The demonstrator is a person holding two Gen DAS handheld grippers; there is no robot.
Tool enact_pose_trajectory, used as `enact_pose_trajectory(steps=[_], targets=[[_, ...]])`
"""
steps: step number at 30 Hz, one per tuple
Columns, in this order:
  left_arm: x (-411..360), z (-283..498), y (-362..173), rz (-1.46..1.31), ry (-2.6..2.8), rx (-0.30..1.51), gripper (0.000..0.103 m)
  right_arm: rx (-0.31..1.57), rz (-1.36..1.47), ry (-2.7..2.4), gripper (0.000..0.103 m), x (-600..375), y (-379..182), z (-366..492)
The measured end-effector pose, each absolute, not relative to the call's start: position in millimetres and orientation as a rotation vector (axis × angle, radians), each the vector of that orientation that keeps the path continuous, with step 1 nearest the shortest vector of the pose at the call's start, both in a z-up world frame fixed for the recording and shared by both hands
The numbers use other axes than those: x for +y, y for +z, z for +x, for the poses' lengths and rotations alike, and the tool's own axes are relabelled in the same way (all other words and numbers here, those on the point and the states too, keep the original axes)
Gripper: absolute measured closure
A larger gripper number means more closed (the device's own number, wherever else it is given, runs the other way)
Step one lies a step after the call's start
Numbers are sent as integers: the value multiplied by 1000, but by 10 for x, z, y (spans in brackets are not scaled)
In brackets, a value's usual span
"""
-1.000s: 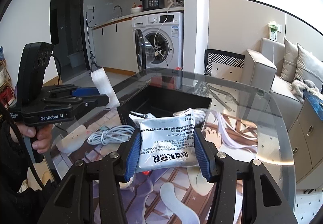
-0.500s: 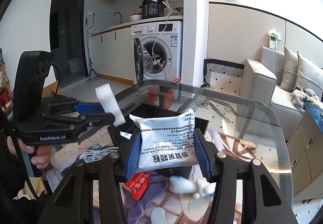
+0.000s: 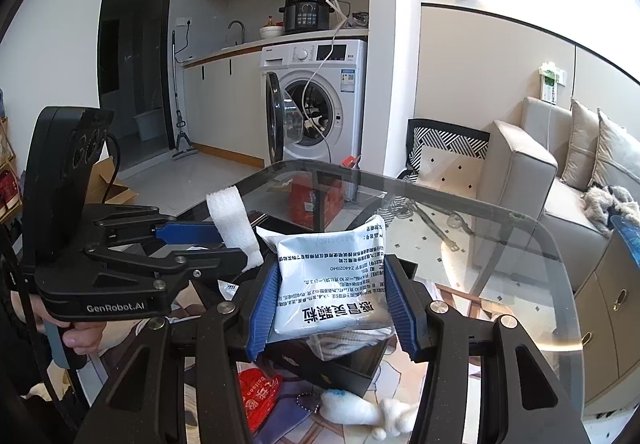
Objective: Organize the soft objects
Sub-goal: 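Lift and carry the sachet and foam over the black box with both tools, then open both tools to drop the items into the box, then withdraw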
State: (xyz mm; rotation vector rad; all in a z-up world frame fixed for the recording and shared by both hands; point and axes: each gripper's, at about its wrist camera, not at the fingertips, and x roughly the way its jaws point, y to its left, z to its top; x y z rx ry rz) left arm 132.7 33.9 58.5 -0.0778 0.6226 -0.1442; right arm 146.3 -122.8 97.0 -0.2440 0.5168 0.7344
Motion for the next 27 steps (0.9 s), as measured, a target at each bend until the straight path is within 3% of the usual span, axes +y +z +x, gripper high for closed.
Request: enact_pose_trajectory(steps=[27], targets=[[206, 1617, 351, -41, -101, 652, 65, 565, -277, 738, 52, -1012, 755, 1797]])
